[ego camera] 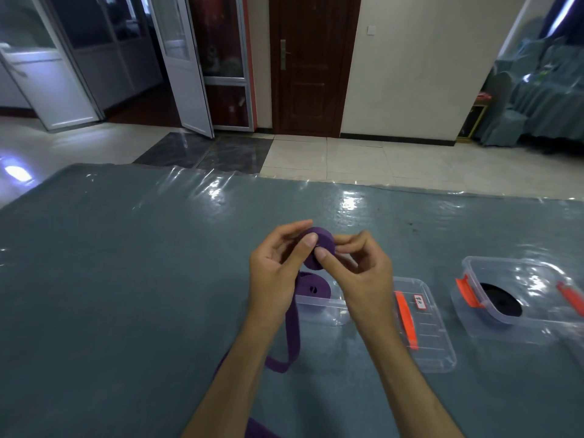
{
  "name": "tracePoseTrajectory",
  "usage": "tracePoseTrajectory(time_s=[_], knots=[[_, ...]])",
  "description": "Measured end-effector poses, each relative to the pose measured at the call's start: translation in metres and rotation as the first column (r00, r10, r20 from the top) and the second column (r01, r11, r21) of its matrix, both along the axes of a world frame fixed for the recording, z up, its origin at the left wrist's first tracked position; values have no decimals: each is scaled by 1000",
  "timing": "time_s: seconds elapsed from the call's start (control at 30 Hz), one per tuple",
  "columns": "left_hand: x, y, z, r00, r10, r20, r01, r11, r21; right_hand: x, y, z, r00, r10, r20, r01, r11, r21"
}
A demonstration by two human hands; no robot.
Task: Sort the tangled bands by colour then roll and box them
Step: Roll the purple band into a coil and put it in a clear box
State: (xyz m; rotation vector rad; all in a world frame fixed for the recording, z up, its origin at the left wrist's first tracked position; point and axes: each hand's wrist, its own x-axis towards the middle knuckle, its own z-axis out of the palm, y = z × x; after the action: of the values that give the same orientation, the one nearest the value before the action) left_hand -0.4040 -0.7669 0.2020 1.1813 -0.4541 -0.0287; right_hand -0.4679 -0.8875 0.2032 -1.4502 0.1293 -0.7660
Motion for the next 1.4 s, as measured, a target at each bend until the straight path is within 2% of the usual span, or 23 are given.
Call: tracePoseTrajectory(time_s=[0.1, 0.23, 0.37, 0.5, 0.63, 0.73, 0.83, 0.93, 1.03, 1.13, 1.2, 1.3, 1.4], knots=[[1, 0, -5, 998, 61, 25, -60, 998, -29, -1, -7, 4, 999, 38, -19, -39, 999, -25], [3, 5, -6, 994, -55, 94, 54, 998, 15, 1, -7, 7, 996, 41, 79, -40, 999, -9], [11, 11, -4, 986, -81, 147, 71, 995, 66, 0, -17, 7, 995, 96, 16, -97, 995, 19], [2, 1, -9, 994, 63, 89, -62, 998, -12, -1, -22, 16, 997, 70, 31, -66, 991, -116], [-3, 2, -10, 996, -86, -8, 86, 995, -56, -4, -7, 4, 995, 41, 91, -44, 999, 31], [-4, 8, -6, 995, -82, -62, 77, 995, -70, -12, -4, -3, 996, 79, 32, -81, 995, 61], [-10, 8, -5, 1000, 10, -1, -10, 999, -47, -19, -10, 1, 989, 147, -17, -146, 988, 57], [-15, 9, -6, 996, -6, 91, 4, 999, 32, -23, -13, 6, 995, 97, 33, -98, 994, 44], [-17, 9, -3, 993, -75, 96, 69, 996, 64, -29, -13, 4, 994, 105, 32, -108, 989, 103], [-20, 4, -3, 996, -23, 86, 19, 999, 51, -36, -24, 7, 987, 152, -51, -149, 987, 60], [-26, 0, -7, 997, -17, 75, 14, 999, 43, -40, -33, 11, 986, 161, -38, -160, 987, 32], [-36, -5, -6, 996, -67, 59, 60, 990, 126, -43, -38, 12, 988, 154, 11, -154, 987, 44], [-41, -6, -2, 993, -43, 112, 20, 980, 198, -47, -40, 6, 986, 166, -4, -164, 981, 107]])
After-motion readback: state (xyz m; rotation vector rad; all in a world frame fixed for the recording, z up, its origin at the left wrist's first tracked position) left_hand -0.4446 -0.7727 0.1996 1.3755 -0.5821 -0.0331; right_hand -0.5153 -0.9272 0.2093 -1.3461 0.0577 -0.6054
